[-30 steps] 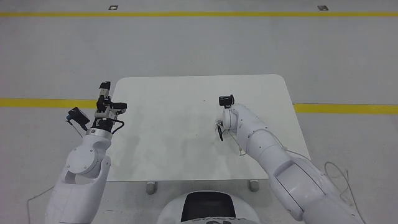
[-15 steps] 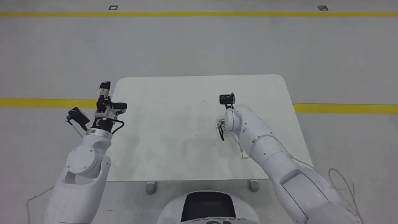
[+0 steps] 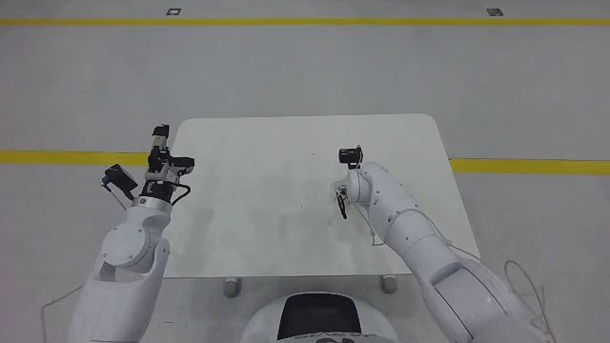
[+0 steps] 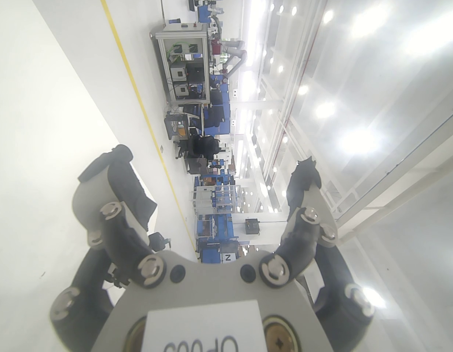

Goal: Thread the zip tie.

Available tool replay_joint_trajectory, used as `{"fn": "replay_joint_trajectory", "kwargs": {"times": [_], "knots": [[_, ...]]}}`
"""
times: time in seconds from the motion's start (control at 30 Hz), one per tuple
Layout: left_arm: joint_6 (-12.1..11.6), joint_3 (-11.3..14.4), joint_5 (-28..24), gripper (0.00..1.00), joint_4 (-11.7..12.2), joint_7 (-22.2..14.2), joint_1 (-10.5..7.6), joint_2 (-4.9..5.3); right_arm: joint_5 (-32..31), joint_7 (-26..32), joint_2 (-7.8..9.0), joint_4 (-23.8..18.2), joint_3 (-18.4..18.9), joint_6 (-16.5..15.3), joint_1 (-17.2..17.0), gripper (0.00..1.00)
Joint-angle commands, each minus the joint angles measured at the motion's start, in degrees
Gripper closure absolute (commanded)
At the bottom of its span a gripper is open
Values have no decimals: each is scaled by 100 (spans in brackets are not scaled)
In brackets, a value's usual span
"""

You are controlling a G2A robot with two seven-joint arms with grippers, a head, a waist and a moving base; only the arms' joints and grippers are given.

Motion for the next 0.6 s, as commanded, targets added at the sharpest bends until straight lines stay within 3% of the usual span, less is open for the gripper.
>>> {"fn": "replay_joint_trajectory", "kwargs": {"times": [0.0,0.57], "knots": [[0,0,0,0,0,0,0,0,2,0,-24,78,-11,0,30,87],[0,0,0,0,0,0,0,0,109,-131,-241,717,-153,0,307,91]]}}
